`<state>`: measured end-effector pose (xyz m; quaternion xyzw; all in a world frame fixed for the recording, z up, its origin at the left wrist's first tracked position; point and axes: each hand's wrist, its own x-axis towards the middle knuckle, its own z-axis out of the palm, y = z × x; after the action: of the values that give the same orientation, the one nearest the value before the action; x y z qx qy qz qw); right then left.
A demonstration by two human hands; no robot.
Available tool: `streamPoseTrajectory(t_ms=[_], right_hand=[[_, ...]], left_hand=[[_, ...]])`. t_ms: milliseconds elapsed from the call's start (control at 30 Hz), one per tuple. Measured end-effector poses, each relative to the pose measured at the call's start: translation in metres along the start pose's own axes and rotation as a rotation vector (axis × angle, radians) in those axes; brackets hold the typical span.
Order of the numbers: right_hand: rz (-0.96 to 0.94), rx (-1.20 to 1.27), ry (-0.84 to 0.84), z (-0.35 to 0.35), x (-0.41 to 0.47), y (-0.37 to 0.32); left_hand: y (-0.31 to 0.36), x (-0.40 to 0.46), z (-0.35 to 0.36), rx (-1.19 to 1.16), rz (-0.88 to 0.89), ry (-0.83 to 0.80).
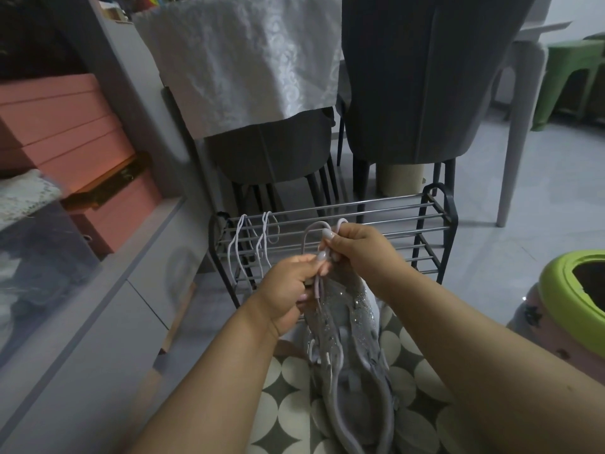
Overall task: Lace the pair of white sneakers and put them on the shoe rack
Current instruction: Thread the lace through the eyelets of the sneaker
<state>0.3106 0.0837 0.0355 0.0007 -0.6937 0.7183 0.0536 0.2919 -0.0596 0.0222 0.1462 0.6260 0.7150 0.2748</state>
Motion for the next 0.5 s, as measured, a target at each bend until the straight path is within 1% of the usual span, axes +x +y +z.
streamPoseTrajectory(t_ms=[67, 100, 133, 233, 333, 400, 500], right_hand=[[0.007, 0.074, -0.024, 0.002, 0.002, 0.001], [0.008, 0.127, -0.036, 0.003, 0.005, 0.001], [0.012, 0.161, -0.036, 0.003, 0.007, -0.001], [0.065, 0.224, -0.022, 0.0, 0.007, -0.007], [0.218, 0.423, -0.025, -0.013, 0.004, -0.007], [0.297, 0.536, 0.061, -0.026, 0.008, -0.006], [0.391, 0.551, 0.19, -0.056, 0.014, -0.003]], left_hand=[[0.008, 0.0, 0.003, -0.209, -0.019, -0.072], [0.013, 0.001, 0.005, -0.27, -0.024, -0.099], [0.017, 0.002, 0.007, -0.279, -0.027, -0.106], [0.022, 0.005, 0.008, -0.169, -0.036, -0.063], [0.017, 0.004, 0.002, -0.096, -0.027, -0.02], [0.016, 0.0, -0.004, -0.066, 0.008, 0.031], [0.021, -0.006, -0.019, -0.094, 0.077, 0.193]])
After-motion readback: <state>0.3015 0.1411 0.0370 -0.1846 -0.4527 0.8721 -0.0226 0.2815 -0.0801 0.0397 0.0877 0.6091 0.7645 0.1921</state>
